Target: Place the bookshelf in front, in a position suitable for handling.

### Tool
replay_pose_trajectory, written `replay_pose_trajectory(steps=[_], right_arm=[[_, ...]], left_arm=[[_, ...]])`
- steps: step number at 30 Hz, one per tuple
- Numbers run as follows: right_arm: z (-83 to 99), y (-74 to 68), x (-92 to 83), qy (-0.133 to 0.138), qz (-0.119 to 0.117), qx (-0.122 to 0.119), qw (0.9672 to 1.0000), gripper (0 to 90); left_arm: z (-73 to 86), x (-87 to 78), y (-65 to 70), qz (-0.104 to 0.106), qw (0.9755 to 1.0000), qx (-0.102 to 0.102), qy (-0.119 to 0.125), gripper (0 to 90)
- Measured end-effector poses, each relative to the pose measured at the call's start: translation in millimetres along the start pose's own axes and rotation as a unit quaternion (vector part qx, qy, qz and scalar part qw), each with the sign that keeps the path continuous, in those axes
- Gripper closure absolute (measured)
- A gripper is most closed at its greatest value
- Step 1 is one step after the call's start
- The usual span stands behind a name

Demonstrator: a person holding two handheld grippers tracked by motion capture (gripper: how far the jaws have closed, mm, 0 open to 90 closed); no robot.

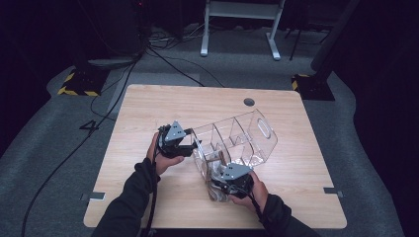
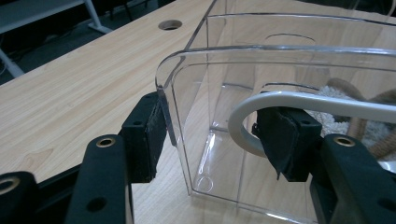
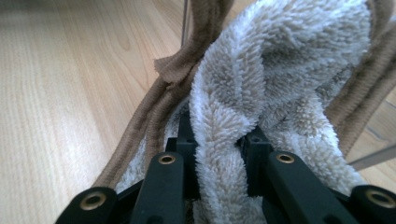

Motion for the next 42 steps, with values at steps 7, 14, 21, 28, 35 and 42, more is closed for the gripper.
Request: replay_pose_trajectory(steps=[7,14,21,28,35,42], right_arm=[[-12.2,15.5,-26.0,0.035,0.016,0.025,0.9990,75.0],[-40.9,32.5,-53.8,0.087,0.057,0.036,0.9939,74.8],[-45.6,28.0,-45.0,0.077,0.065,0.014,0.9948,75.0],[-24.5,10.3,-30.1,0.051,0.073,-0.006,0.9960,75.5],[2.3,-2.2,-9.6,0.031,0.071,-0.024,0.9967,75.6],[-5.6,4.4,-16.1,0.047,0.071,-0.010,0.9964,75.6]], left_arm=[[-0.7,-2.6,14.4,0.006,1.0000,0.004,-0.005,45.2],[-1.0,-3.0,31.0,0.002,0.9999,-0.007,-0.009,45.7],[0.8,-5.8,39.7,-0.008,0.9998,-0.013,-0.012,45.6],[1.5,-6.5,44.1,-0.012,0.9997,-0.018,-0.012,45.6],[2.8,-8.0,48.6,-0.014,0.9997,-0.018,-0.012,45.6],[3.9,-8.8,55.3,-0.018,0.9996,-0.021,-0.012,45.5]])
Point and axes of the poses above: each handheld gripper's, and its own axes: x roughly forward along the jaws, z roughly out of its underside, y roughly to its right, the point moved 6 cm from there along x, roughly forward along the jaws, and after that the axes turned 15 degrees about z, right-handed, at the moved point
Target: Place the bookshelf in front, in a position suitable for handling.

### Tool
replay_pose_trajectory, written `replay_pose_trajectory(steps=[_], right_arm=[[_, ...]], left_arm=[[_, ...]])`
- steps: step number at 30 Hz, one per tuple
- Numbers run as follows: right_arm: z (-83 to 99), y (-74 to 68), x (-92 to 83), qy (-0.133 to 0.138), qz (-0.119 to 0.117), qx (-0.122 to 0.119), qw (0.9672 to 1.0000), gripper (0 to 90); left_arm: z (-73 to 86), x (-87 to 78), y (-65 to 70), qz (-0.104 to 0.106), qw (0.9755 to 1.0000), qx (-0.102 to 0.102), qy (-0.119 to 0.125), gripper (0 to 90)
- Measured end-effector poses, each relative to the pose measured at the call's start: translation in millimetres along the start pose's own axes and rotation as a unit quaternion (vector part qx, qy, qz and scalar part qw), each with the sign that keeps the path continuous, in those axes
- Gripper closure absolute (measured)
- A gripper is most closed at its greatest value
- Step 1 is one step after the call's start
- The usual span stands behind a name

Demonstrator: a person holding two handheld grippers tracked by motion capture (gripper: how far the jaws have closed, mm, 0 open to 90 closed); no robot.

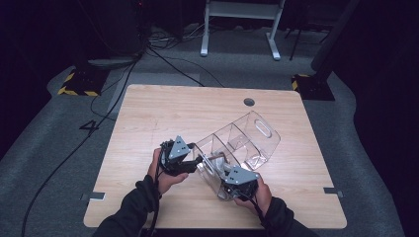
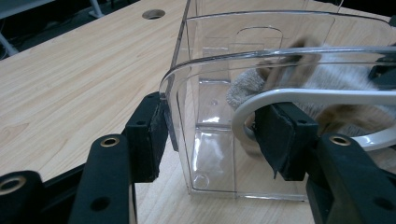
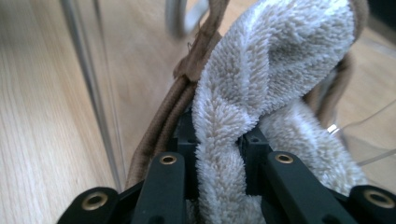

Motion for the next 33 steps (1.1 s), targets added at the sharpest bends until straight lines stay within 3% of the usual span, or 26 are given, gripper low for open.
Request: replay_pose_trajectory(steps=[5,9,15,19,22,33], right_arm=[[-15.4,7.2,-6.1,0.026,0.013,0.016,0.9994,75.6],[-34.0,23.5,-17.9,0.061,0.046,0.038,0.9964,75.2],[-44.1,31.6,-26.6,0.079,0.064,0.032,0.9943,75.2],[-48.8,33.0,-26.5,0.079,0.059,0.031,0.9946,75.1],[-45.6,28.8,-22.1,0.072,0.054,0.018,0.9958,75.2],[-20.3,13.3,-10.1,0.041,0.046,-0.007,0.9981,75.8]], left_arm=[[0.3,0.4,1.9,-0.003,1.0000,-0.003,0.002,45.6],[0.5,0.9,3.3,-0.008,0.9999,-0.010,0.005,45.7],[0.0,2.9,9.9,-0.013,0.9998,-0.012,0.004,45.7],[-0.3,4.1,14.0,-0.018,0.9997,-0.015,0.003,45.6],[-0.5,4.6,15.1,-0.021,0.9997,-0.013,0.005,45.6],[0.2,4.5,14.6,-0.018,0.9997,-0.013,0.009,45.8]])
Point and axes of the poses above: each handheld gripper's, and its own axes: x roughly forward along the jaws, z roughly out of its underside, y roughly to its right, the point moved 6 cm from there along x, roughly forward along the jaws, and after that the axes turned 15 degrees about z, right-handed, at the moved point
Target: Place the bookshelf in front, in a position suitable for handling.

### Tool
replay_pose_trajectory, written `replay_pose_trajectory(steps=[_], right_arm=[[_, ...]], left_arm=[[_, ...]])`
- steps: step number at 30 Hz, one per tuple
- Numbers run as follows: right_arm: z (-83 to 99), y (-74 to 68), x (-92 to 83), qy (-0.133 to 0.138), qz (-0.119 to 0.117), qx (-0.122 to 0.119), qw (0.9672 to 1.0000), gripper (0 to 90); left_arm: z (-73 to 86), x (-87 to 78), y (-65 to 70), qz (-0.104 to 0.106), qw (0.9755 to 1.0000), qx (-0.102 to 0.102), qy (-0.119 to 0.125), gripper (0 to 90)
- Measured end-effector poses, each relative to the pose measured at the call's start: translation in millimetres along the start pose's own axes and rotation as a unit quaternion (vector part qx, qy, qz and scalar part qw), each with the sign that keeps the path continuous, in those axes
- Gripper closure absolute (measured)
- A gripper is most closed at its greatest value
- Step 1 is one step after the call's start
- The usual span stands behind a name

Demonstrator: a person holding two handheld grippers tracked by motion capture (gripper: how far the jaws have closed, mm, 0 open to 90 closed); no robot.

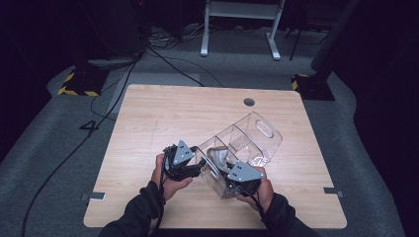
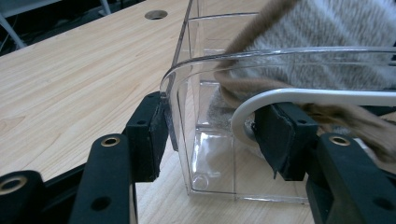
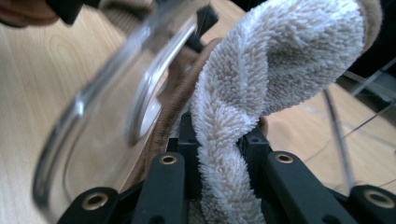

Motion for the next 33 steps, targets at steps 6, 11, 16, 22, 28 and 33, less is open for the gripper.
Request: replay_pose_trajectory(steps=[6,11,16,22,28,33], right_arm=[[18.0,-9.5,4.2,-0.022,-0.011,-0.001,0.9997,76.3],[29.8,-14.7,8.5,-0.038,-0.022,-0.004,0.9990,76.3],[38.7,-20.0,9.9,-0.047,-0.026,-0.006,0.9986,76.4],[31.4,-13.0,3.9,-0.037,-0.029,0.000,0.9989,76.6],[-2.5,12.8,-13.6,0.020,0.001,0.037,0.9991,76.5],[-19.6,29.0,-20.2,0.049,0.025,0.052,0.9971,76.4]], left_arm=[[0.1,-0.2,-0.4,-0.001,1.0000,0.002,0.000,45.8],[0.3,-0.1,-0.4,0.003,1.0000,0.002,0.002,45.8],[0.5,-0.3,-1.2,0.005,1.0000,0.005,0.003,45.9],[0.9,-0.1,-1.0,0.006,1.0000,0.003,0.007,45.9],[1.0,0.0,-1.0,0.006,1.0000,0.003,0.007,46.0],[1.3,0.3,-0.7,0.005,0.9999,0.002,0.009,46.1]])
Point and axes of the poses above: each handheld gripper's, and its own axes: x roughly forward along the jaws, z roughly out of its underside, y roughly to its right, the point moved 6 cm from there along x, roughly forward along the jaws, and after that the axes turned 15 degrees about z, right-handed, at the moved point
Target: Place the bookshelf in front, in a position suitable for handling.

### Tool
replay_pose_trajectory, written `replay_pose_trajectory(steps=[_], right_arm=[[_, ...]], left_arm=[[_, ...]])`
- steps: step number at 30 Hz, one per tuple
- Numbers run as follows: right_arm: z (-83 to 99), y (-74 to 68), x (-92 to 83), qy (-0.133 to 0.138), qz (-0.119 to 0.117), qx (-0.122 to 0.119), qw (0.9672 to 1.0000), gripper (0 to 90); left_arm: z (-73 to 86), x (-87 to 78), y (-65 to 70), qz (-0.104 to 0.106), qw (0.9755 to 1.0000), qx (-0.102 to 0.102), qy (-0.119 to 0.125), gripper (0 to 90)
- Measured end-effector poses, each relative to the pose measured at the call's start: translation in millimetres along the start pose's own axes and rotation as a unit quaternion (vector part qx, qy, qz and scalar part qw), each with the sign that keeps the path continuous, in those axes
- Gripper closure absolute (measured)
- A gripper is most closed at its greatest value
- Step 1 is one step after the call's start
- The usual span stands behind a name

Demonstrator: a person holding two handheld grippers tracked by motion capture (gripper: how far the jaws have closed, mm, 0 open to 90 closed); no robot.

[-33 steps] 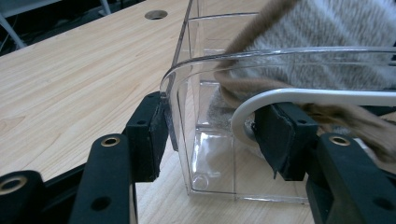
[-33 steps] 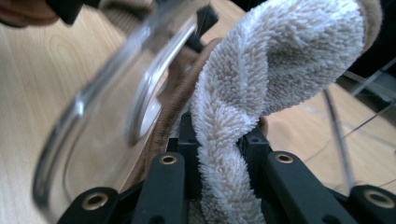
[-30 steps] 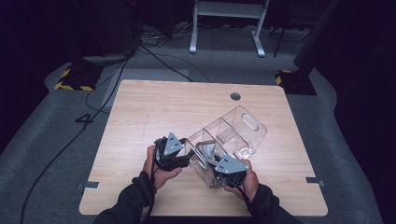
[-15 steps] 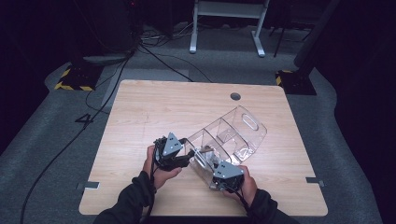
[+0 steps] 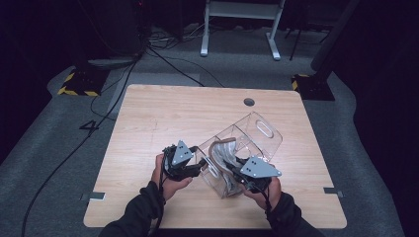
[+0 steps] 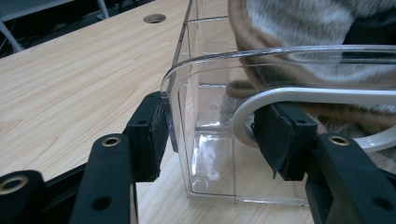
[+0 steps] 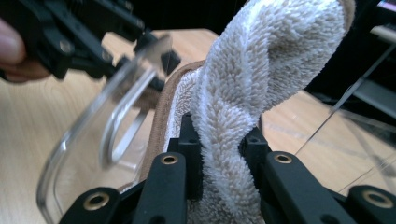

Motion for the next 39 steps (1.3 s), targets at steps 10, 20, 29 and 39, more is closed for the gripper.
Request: replay_pose_trajectory(steps=[10,20,29,39], right_arm=[[-11.5,0.6,-10.1,0.016,-0.008,-0.001,0.9998,76.4],[33.5,-25.0,4.1,-0.053,-0.045,-0.034,0.9970,76.4],[68.3,-41.5,9.6,-0.100,-0.073,-0.041,0.9914,76.5],[38.7,-26.3,4.1,-0.048,-0.039,-0.025,0.9978,76.5]], left_arm=[[0.2,0.1,-0.5,0.001,1.0000,0.002,0.001,46.1],[0.1,0.7,-0.9,0.003,1.0000,0.005,0.002,46.1],[0.6,0.7,-1.6,0.005,1.0000,0.005,0.003,46.1],[0.9,2.1,-2.0,0.008,0.9999,0.003,0.007,46.1]])
Point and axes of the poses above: each handheld gripper's, and its own axes: x roughly forward along the jaws, z roughly out of its underside, y roughly to its right, the point moved 6 cm from there along x, roughly forward along the jaws, and after that the axes turned 15 degrees about z, right-handed, at the moved point
